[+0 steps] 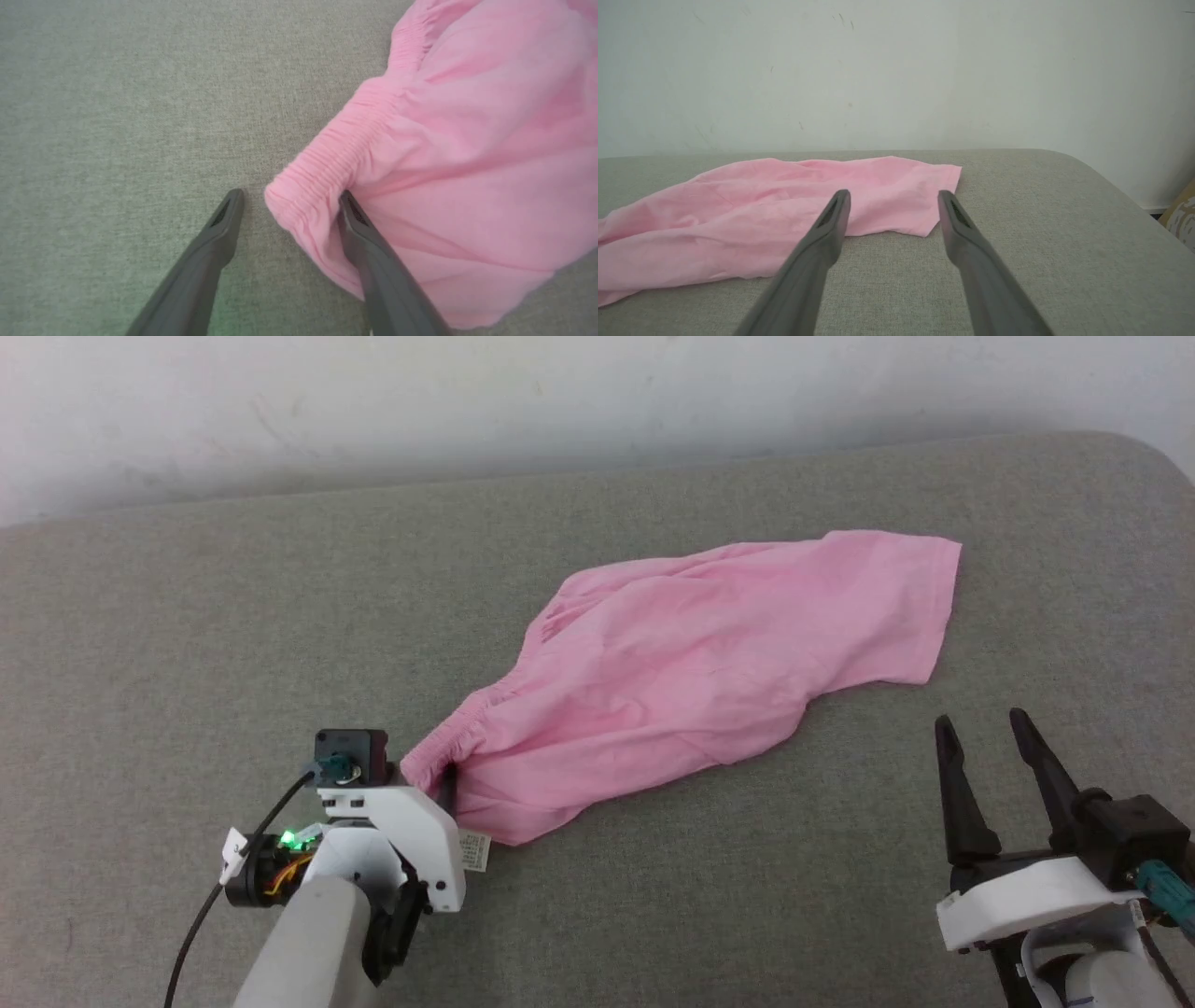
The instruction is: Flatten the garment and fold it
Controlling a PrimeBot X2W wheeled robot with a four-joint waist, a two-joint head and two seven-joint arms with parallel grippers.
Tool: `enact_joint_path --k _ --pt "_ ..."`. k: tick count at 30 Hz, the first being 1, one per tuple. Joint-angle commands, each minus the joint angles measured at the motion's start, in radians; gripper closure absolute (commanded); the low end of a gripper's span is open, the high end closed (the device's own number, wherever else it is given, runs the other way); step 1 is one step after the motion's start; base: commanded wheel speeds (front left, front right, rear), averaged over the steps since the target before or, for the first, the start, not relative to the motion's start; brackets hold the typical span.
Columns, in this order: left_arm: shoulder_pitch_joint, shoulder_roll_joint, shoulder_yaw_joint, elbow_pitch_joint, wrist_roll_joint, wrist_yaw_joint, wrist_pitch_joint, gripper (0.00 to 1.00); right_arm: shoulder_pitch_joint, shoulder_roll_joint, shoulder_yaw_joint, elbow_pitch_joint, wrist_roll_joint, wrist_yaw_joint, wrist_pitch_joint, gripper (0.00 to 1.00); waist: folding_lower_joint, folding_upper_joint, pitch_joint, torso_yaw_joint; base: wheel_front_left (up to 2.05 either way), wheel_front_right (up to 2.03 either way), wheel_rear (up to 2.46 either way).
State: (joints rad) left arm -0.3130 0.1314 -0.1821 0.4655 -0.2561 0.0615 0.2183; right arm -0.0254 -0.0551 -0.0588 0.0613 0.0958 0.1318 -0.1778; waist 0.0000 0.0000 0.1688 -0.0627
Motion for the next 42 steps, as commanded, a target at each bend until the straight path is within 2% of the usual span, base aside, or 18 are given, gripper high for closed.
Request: enact_joint_path --k 1,3,4,5,6,13,19,22,26,29,33,35,38,42 --pt "-0.009 0.007 -0.001 0.016 0.010 0.011 0.008 0.00 -0.009 0.004 0.004 0.001 -0.008 -0.001 -0.007 0.00 0.0000 0.0000 0.013 -0.007 0.00 0.00 0.00" --pt "-0.007 0.003 -0.006 0.028 -0.001 0.000 0.014 0.00 -0.008 0.004 0.009 0.007 -0.007 -0.001 -0.009 0.00 0.0000 0.0000 0.016 -0.004 0.00 0.00 0.00" --pt "-0.006 -0.001 -0.007 0.030 -0.011 -0.013 0.012 0.46 -0.008 0.004 0.011 0.011 -0.006 -0.001 -0.010 0.00 0.0000 0.0000 0.016 -0.001 0.00 0.00 0.00" --pt "-0.006 -0.004 -0.005 0.029 -0.022 -0.024 0.002 0.85 -0.008 0.005 0.013 0.014 -0.006 -0.001 -0.011 0.00 0.0000 0.0000 0.015 0.001 0.00 0.00 0.00" --pt "-0.006 -0.007 -0.004 0.026 -0.032 -0.035 -0.010 1.00 -0.008 0.005 0.014 0.018 -0.005 -0.001 -0.011 0.00 0.0000 0.0000 0.013 0.005 0.00 0.00 0.00" --pt "-0.028 -0.008 0.041 -0.044 -0.093 -0.077 -0.143 1.00 -0.009 0.005 0.020 0.040 -0.005 -0.001 -0.013 0.00 0.0000 0.0000 -0.026 0.026 0.00 0.00 0.00" --pt "-0.063 0.024 0.063 -0.202 -0.129 -0.130 -0.205 1.00 -0.002 0.005 0.026 0.055 0.002 -0.001 -0.018 0.00 0.0000 0.0000 -0.068 0.029 0.00 0.00 0.00" --pt "-0.077 0.039 0.024 -0.327 -0.126 -0.150 -0.165 1.00 0.004 0.005 0.015 0.064 0.014 -0.001 -0.022 0.00 0.0000 0.0000 -0.087 0.026 0.00 0.00 0.00" --pt "-0.100 0.033 -0.066 -0.491 -0.155 -0.171 -0.032 1.00 0.003 0.005 -0.008 0.082 0.028 -0.001 -0.029 0.00 0.0000 0.0000 -0.104 0.015 0.00 0.00 0.00" --pt "-0.136 0.018 -0.157 -0.597 -0.196 -0.182 0.075 1.00 -0.003 0.005 -0.020 0.102 0.044 -0.001 -0.038 0.00 0.0000 0.0000 -0.116 0.002 0.00 0.00 0.00" --pt "-0.180 -0.023 -0.225 -0.682 -0.269 -0.186 0.140 1.00 -0.010 0.005 -0.026 0.128 0.055 -0.001 -0.048 0.00 0.0000 0.0000 -0.128 -0.012 0.00 0.00 0.00" --pt "-0.205 -0.053 -0.238 -0.724 -0.334 -0.172 0.159 1.00 -0.015 0.005 -0.030 0.144 0.062 -0.001 -0.055 0.00 0.0000 0.0000 -0.136 -0.020 0.00 0.00 0.00" --pt "-0.235 -0.075 -0.216 -0.758 -0.437 -0.101 0.146 1.00 -0.023 0.005 -0.029 0.159 0.069 -0.001 -0.063 0.00 0.0000 0.0000 -0.139 -0.028 0.00 0.00 0.00" --pt "-0.235 -0.071 -0.162 -0.700 -0.410 -0.021 0.114 1.00 -0.033 0.005 -0.035 0.168 0.075 -0.001 -0.071 0.00 0.0000 0.0000 -0.129 -0.026 0.00 0.00 0.00"
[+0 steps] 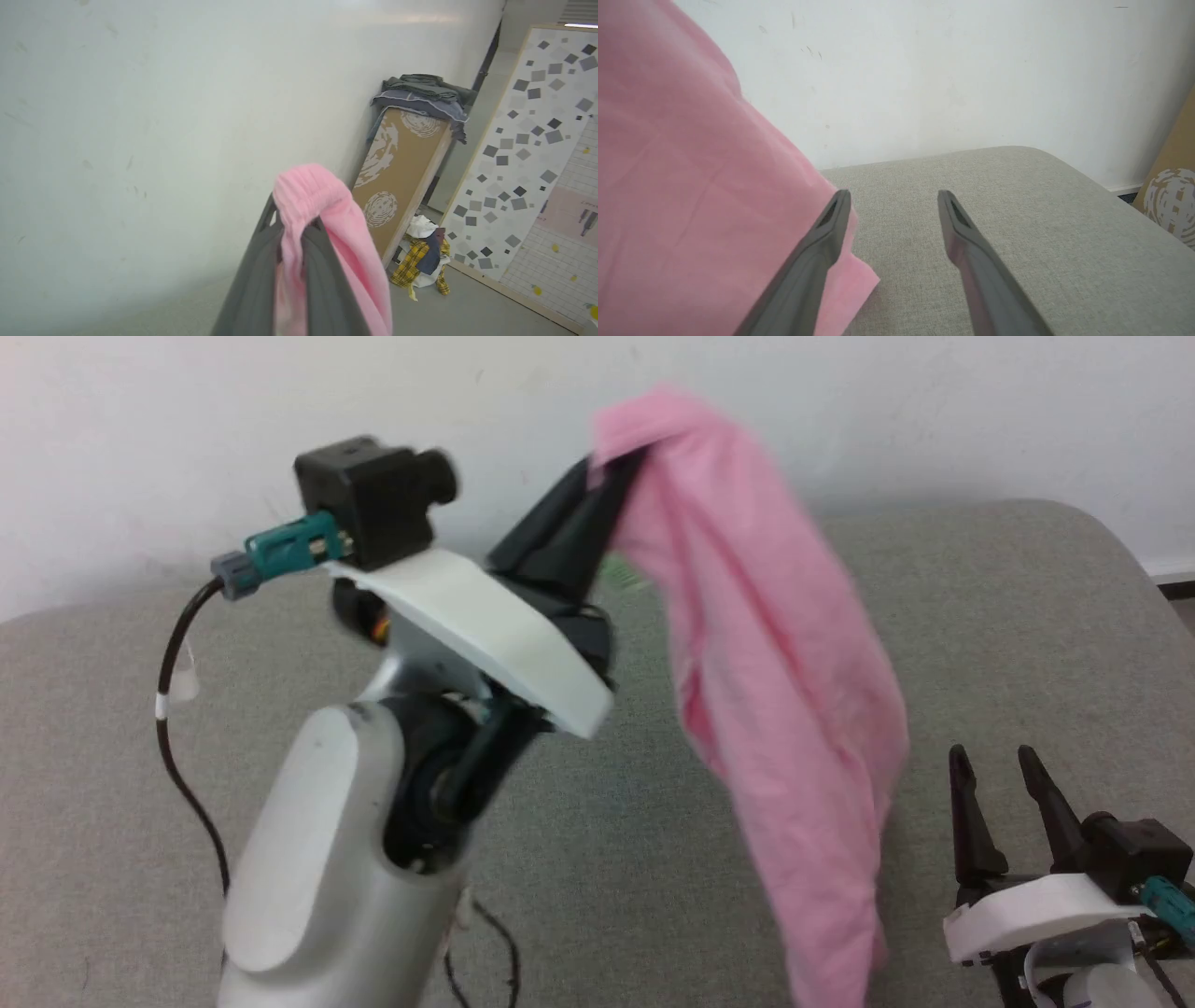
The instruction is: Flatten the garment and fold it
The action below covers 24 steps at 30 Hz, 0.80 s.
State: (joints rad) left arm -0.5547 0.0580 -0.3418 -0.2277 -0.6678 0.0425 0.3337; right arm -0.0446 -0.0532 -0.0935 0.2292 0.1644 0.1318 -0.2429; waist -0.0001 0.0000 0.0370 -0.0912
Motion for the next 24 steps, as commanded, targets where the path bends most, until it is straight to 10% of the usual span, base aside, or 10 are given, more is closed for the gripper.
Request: enact_joint_path --k 1,13,14,15,16,24 --pt "0.023 0.020 0.016 0.030 0.011 0.012 -0.004 1.00 -0.016 0.003 0.000 0.002 0.008 -0.001 -0.007 0.00 0.0001 0.0000 0.009 0.007 0.00 0.00 0.00" --pt "0.229 0.216 0.163 0.576 0.115 0.060 -0.213 1.00 -0.044 0.003 0.043 0.021 -0.009 -0.001 -0.001 0.00 0.0001 0.0000 0.077 0.046 0.00 0.00 0.00" --pt "0.228 0.219 0.168 0.608 0.120 0.064 -0.236 0.73 -0.044 0.003 0.046 0.023 -0.014 -0.001 0.006 0.00 0.0001 0.0000 0.081 0.054 0.00 0.00 0.00" --pt "0.226 0.220 0.175 0.639 0.123 0.068 -0.260 0.19 -0.044 0.003 0.052 0.025 -0.018 -0.001 0.013 0.00 0.0001 0.0000 0.082 0.060 0.00 0.00 0.00" --pt "0.220 0.219 0.182 0.667 0.127 0.075 -0.285 0.00 -0.044 0.003 0.056 0.027 -0.021 -0.001 0.021 0.00 0.0001 0.0000 0.083 0.068 0.00 0.00 0.00" --pt "0.207 0.192 0.145 0.682 0.179 -0.010 -0.548 0.00 -0.036 -0.003 0.053 0.048 -0.085 -0.001 0.199 0.00 0.0001 0.0000 0.053 0.134 0.00 0.00 0.00"
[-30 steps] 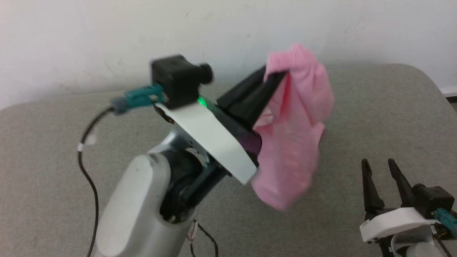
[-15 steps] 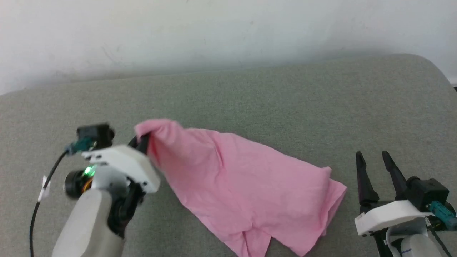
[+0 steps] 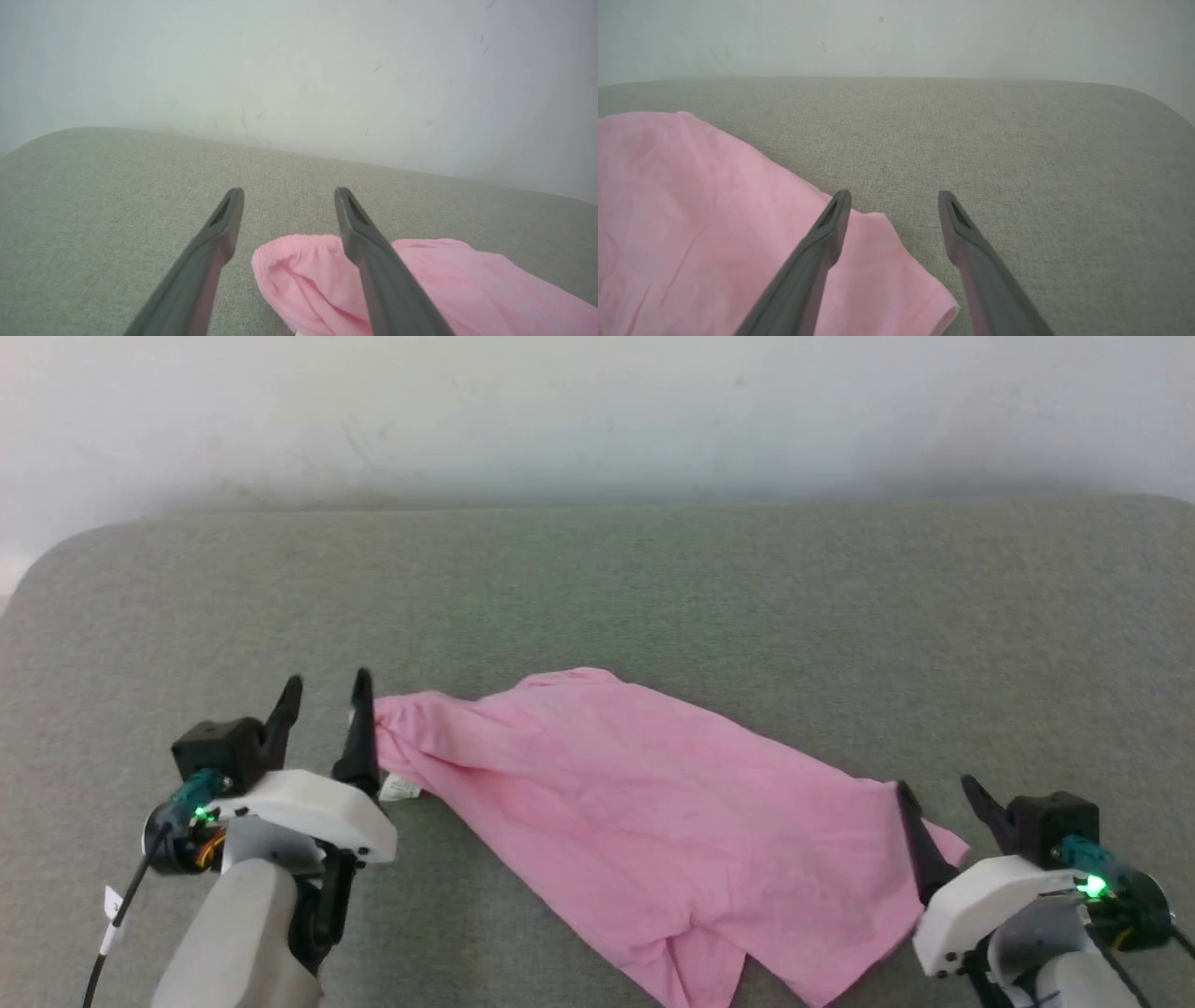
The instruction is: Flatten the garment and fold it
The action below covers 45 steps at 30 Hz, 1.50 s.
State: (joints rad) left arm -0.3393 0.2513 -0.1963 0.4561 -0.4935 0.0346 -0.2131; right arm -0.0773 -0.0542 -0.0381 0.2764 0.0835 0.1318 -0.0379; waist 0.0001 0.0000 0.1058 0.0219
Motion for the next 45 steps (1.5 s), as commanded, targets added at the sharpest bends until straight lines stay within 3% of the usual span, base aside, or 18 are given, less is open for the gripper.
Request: enact_joint_path --k 1,6,10,15,20,21,22,23,39,45 --pt "-0.002 -0.002 -0.008 -0.022 0.021 -0.011 -0.022 0.00 0.000 -0.007 -0.017 0.005 -0.012 -0.001 0.034 0.00 -0.0001 0.0000 -0.023 0.030 0.00 0.00 0.00" --pt "0.079 -0.020 -0.004 -0.225 0.145 -0.004 -0.048 0.00 0.019 -0.042 -0.048 0.018 -0.025 -0.001 0.241 0.00 -0.0001 0.0000 -0.044 0.068 0.00 0.00 0.00" --pt "0.200 -0.038 0.015 -0.368 0.259 0.049 -0.048 0.00 0.030 -0.068 -0.051 0.021 0.010 -0.001 0.362 0.00 -0.0001 0.0000 -0.047 0.087 0.00 0.00 0.00" --pt "0.325 -0.051 0.020 -0.430 0.364 0.124 -0.048 0.00 0.039 -0.088 -0.051 0.030 0.047 -0.001 0.415 0.00 -0.0001 0.0000 -0.042 0.109 0.00 0.00 0.00" --pt "0.380 -0.079 0.003 -0.434 0.397 0.151 -0.048 0.00 0.040 -0.097 -0.040 0.055 0.074 -0.001 0.413 0.00 -0.0001 0.0000 -0.036 0.135 0.00 0.00 0.00" --pt "0.382 -0.085 0.005 -0.433 0.394 0.152 -0.048 0.00 0.039 -0.099 -0.039 0.060 0.079 -0.001 0.410 0.09 -0.0001 0.0000 -0.035 0.139 0.00 0.00 0.00" --pt "0.381 -0.091 0.006 -0.432 0.390 0.151 -0.049 0.00 0.035 -0.101 -0.040 0.065 0.084 -0.001 0.407 0.72 -0.0001 0.0000 -0.035 0.144 0.00 0.00 0.00" --pt "0.380 -0.095 0.006 -0.433 0.390 0.149 -0.049 0.00 0.030 -0.106 -0.040 0.069 0.087 -0.001 0.403 1.00 -0.0001 0.0000 -0.034 0.149 0.00 0.00 0.00" --pt "0.354 -0.140 0.034 -0.400 0.360 0.104 -0.049 0.00 -0.310 -0.314 -0.195 0.016 0.007 -0.001 0.307 1.00 -0.0001 0.0000 -0.054 0.179 0.00 0.00 0.00" --pt "0.350 -0.156 0.030 -0.389 0.359 0.087 -0.049 0.00 -0.411 -0.374 -0.283 0.093 -0.108 -0.001 0.270 1.00 -0.0001 0.0000 -0.047 0.189 0.00 0.00 0.00"
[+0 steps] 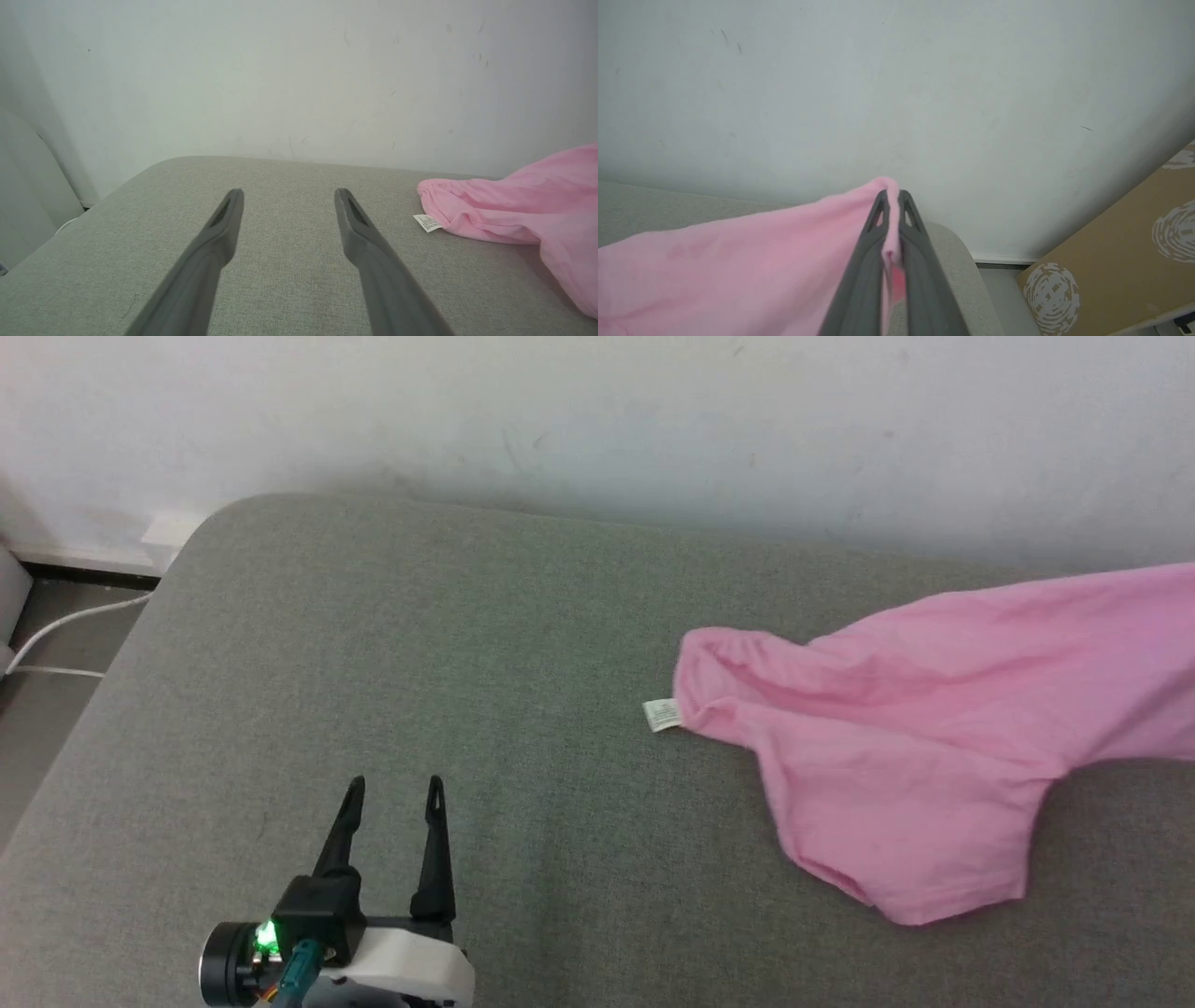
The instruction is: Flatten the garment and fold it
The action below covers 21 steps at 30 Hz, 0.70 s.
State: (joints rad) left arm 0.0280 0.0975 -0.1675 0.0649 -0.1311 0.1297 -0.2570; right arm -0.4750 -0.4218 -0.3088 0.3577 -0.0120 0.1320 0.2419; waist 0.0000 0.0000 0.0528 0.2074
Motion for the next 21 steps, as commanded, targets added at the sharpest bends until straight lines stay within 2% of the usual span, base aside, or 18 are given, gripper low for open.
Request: enact_joint_path --k 1,9,10,11,17,21 --pt "-0.020 -0.005 0.002 0.001 -0.002 -0.011 -0.005 0.00 -0.028 -0.014 -0.032 0.034 -0.036 -0.001 -0.022 1.00 0.0000 0.0000 0.015 0.006 0.00 0.00 0.00" --pt "-0.055 -0.021 -0.002 0.005 0.001 -0.029 -0.005 0.00 -0.074 -0.008 -0.136 0.250 -0.192 -0.001 -0.075 1.00 0.0000 0.0000 0.074 0.032 0.00 0.00 0.00" --pt "-0.059 -0.023 -0.002 0.006 0.002 -0.030 -0.005 0.00 -0.076 0.000 -0.142 0.274 -0.202 -0.001 -0.078 0.20 0.0000 0.0000 0.078 0.033 0.00 0.00 0.00" --pt "-0.062 -0.025 -0.002 0.007 0.002 -0.031 -0.005 0.00 -0.080 0.009 -0.151 0.295 -0.208 -0.001 -0.084 0.00 0.0000 0.0000 0.082 0.033 0.00 0.00 0.00" --pt "-0.070 -0.032 -0.001 0.022 -0.001 -0.039 -0.005 0.00 -0.095 0.055 -0.146 0.360 -0.208 -0.001 -0.145 0.00 0.0000 0.0000 0.079 0.021 0.00 0.00 0.00" --pt "-0.067 -0.034 0.009 0.029 -0.001 -0.043 -0.005 0.00 -0.108 0.082 -0.100 0.377 -0.185 -0.001 -0.209 0.00 0.0000 0.0000 0.052 -0.007 0.00 0.00 0.00"
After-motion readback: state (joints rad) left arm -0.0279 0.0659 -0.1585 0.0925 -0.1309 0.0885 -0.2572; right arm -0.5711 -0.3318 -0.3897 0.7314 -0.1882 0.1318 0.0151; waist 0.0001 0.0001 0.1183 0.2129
